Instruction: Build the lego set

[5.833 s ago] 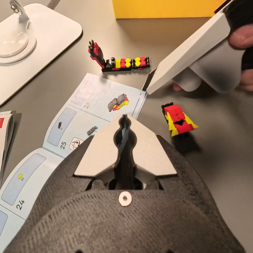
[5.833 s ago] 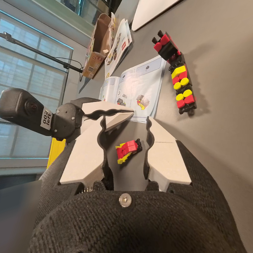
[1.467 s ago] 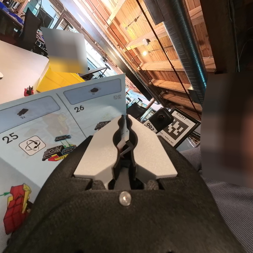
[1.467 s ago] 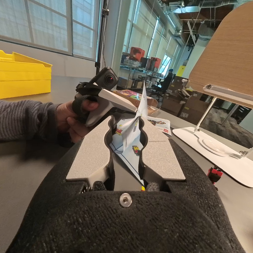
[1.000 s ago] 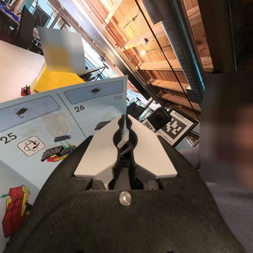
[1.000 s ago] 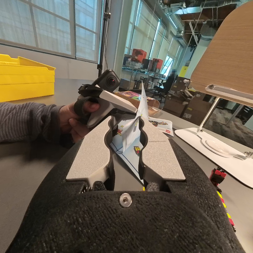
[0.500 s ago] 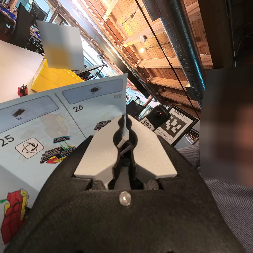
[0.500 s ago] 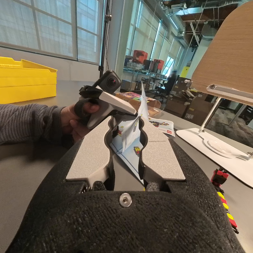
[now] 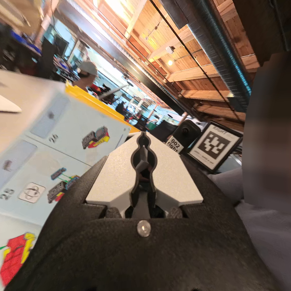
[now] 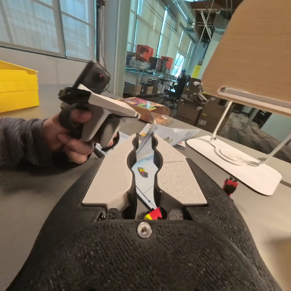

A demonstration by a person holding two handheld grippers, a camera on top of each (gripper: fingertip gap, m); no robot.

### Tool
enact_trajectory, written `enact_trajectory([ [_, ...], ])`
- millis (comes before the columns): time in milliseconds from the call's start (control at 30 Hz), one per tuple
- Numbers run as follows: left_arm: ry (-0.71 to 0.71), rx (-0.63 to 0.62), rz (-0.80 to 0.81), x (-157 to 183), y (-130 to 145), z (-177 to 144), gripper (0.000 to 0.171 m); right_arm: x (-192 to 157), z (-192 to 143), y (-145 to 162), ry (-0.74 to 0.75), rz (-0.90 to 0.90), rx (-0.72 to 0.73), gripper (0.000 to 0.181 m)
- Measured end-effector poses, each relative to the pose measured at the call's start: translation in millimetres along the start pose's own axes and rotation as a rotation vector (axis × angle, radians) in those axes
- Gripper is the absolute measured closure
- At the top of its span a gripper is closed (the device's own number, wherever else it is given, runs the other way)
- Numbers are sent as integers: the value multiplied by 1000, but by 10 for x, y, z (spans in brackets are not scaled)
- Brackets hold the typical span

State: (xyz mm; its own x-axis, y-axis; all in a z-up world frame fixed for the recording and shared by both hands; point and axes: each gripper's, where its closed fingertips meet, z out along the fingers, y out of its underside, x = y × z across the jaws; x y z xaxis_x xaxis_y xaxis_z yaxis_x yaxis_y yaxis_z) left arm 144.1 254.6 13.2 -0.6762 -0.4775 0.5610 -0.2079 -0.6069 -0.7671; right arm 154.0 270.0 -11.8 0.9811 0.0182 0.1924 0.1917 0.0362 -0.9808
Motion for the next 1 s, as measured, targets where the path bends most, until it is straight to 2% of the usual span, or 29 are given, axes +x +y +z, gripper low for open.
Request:
enact_trajectory([
  [100, -78, 14, 73, -62, -43, -22, 171, 121, -3, 87, 23, 68, -58, 168],
  [300, -248, -56, 210, -228, 30, 11, 171, 248, -12, 258, -11, 271, -146, 168],
  [500, -384, -90, 216, -440, 76, 2, 158, 296, -30, 314, -13, 302, -169, 167],
  [700, -444, -102, 194, -543, 98, 44, 155, 323, -45, 395, 9, 249, -238, 168],
  [833, -434, -93, 155, -558, 107, 115, 155, 429, -129, 528, 66, 200, -359, 168],
  [1000, -409, -171, 125, -558, 271, 206, 157, 444, -328, 756, 17, 238, -506, 167],
])
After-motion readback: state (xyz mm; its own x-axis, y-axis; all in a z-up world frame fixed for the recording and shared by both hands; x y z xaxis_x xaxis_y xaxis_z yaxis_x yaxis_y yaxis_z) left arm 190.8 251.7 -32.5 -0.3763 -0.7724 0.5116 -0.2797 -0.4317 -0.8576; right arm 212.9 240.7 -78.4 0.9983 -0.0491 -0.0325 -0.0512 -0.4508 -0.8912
